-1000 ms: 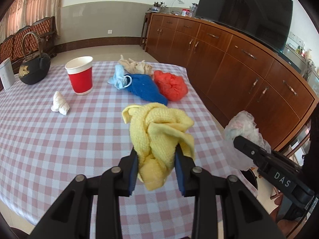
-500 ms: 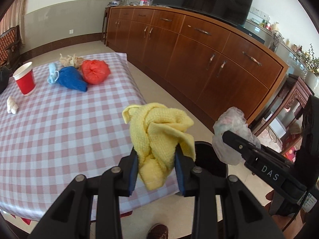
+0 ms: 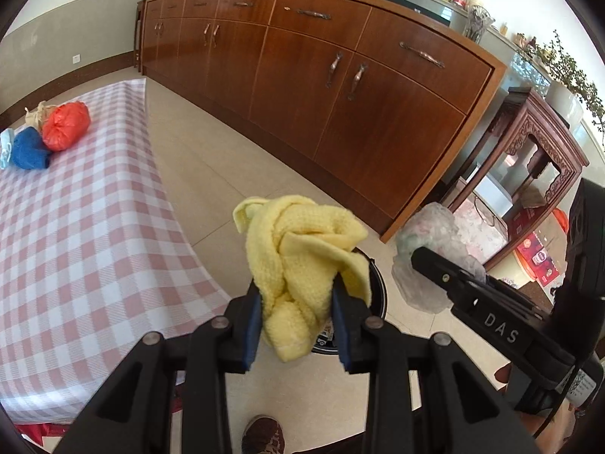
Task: Collect trash
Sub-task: 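Carry the yellow cloth and plastic bag in both tools over the black trash bin, then open both tools to drop the cloth and bag into the bin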
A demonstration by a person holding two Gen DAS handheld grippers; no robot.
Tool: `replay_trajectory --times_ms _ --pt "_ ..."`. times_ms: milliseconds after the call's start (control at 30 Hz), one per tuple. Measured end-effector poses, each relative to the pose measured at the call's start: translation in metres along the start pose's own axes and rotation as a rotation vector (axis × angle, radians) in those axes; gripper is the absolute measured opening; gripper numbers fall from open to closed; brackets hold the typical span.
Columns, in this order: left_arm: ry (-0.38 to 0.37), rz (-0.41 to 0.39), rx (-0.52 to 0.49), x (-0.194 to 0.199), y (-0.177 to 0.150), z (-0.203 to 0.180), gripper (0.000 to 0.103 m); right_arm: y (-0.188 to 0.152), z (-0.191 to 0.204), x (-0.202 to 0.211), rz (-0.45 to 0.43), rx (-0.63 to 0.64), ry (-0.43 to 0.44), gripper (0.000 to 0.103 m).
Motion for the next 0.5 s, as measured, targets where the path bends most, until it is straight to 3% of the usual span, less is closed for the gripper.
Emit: replay_trajectory --times_ms 500 --pt "-0.009 0.139 -0.048 -0.088 -0.038 -0.034 0.034 -0.024 -0.077 -0.070 0.135 -0.078 -0.092 0.042"
Point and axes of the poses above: each gripper's, at about its wrist camera, not at the fingertips, and x roughly against the way its jaws point, z to its left, y to its top, the point moved 3 cm from there along -x, roughly the way its jaws point, and after that the axes turned 12 degrees about -z, right-handed, at the moved point
